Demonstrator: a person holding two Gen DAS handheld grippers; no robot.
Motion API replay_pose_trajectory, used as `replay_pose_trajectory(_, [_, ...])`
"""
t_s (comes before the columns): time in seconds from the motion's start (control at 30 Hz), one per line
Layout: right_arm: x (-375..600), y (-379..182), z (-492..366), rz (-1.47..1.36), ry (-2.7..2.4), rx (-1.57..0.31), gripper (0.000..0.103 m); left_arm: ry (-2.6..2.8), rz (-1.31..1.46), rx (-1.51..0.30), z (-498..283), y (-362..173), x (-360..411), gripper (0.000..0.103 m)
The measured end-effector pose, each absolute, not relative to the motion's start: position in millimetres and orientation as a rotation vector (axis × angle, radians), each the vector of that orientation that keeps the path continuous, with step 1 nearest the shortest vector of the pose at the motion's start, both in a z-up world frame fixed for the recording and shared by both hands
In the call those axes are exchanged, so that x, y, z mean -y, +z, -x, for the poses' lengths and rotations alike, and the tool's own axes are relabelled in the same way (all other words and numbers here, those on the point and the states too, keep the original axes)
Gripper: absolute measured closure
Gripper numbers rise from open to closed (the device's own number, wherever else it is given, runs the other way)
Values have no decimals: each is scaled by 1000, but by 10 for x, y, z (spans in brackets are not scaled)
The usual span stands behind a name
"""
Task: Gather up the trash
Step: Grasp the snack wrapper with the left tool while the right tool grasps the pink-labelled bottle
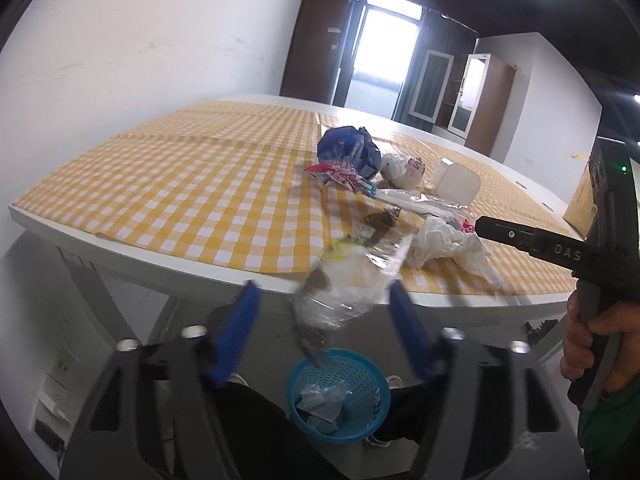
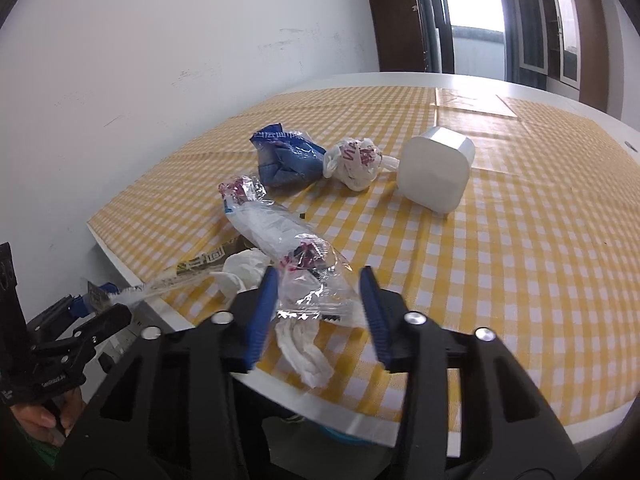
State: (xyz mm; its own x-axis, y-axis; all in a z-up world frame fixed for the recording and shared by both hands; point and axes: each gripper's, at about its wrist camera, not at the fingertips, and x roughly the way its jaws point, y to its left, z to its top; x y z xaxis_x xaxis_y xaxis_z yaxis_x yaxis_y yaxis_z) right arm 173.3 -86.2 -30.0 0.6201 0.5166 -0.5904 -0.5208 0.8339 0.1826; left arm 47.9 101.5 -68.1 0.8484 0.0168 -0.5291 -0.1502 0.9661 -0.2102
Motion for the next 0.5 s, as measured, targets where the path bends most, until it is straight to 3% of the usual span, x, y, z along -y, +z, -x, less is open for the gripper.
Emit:
replay_pose_trajectory(0.23, [878,-325,-1802,17,591,-672,88,86,234,-543,-524,-662,-993,75])
replay_pose_trajectory(0.37, [920,-291,-1825,2,582,-647,97,99,227,-518,-548,-599,-1016,80])
replay_pose_trajectory(0.5, [990,-199,-1806,-24,556,-603,99,124,235,-490,-562,-508,-1065,83])
